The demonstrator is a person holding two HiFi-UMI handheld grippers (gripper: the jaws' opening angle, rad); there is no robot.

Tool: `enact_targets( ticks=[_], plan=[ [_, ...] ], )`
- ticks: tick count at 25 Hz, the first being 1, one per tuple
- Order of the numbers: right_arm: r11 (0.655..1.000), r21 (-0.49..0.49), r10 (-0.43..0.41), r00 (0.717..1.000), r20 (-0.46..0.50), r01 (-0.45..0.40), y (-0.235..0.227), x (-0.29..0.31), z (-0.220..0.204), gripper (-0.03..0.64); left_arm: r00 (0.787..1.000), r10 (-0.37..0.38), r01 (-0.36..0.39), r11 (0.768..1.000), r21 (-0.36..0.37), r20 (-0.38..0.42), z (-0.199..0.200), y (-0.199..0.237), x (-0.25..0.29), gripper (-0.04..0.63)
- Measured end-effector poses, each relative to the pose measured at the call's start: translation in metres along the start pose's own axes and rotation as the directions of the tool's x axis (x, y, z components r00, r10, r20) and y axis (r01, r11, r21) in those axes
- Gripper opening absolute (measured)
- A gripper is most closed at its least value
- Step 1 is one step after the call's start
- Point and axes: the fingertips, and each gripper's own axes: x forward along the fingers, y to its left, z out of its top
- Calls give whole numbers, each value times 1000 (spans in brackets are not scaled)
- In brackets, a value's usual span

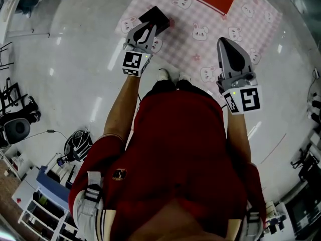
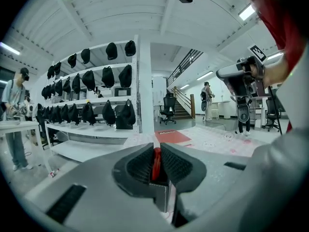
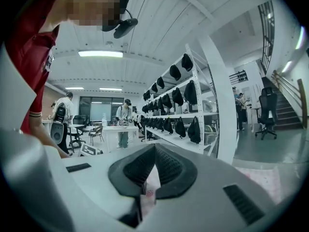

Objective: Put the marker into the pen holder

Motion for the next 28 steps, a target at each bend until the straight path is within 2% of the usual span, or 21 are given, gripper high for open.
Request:
enact_targets(
  ticks=[12,17,23,28],
  plan=[
    [1000,0,1,1000,-12,-1,1,3,0,-2,999,-16,16,1000,-2,-34,-10,-5,2,48],
    [1000,-1,3,1000,-12,-3,3,2,3,-2,997,-22,22,1000,1,-74,-20,-6,-1,48],
    [1000,3,9,1000,-12,-9,2,-2,-2,-2,999,-18,17,1000,-3,-50,-13,-12,1,46],
    [1000,1,16,1000,-13,-16,7,-4,-1,-2,997,-31,31,1000,-3,-75,-22,-15,-5,48]
  ],
)
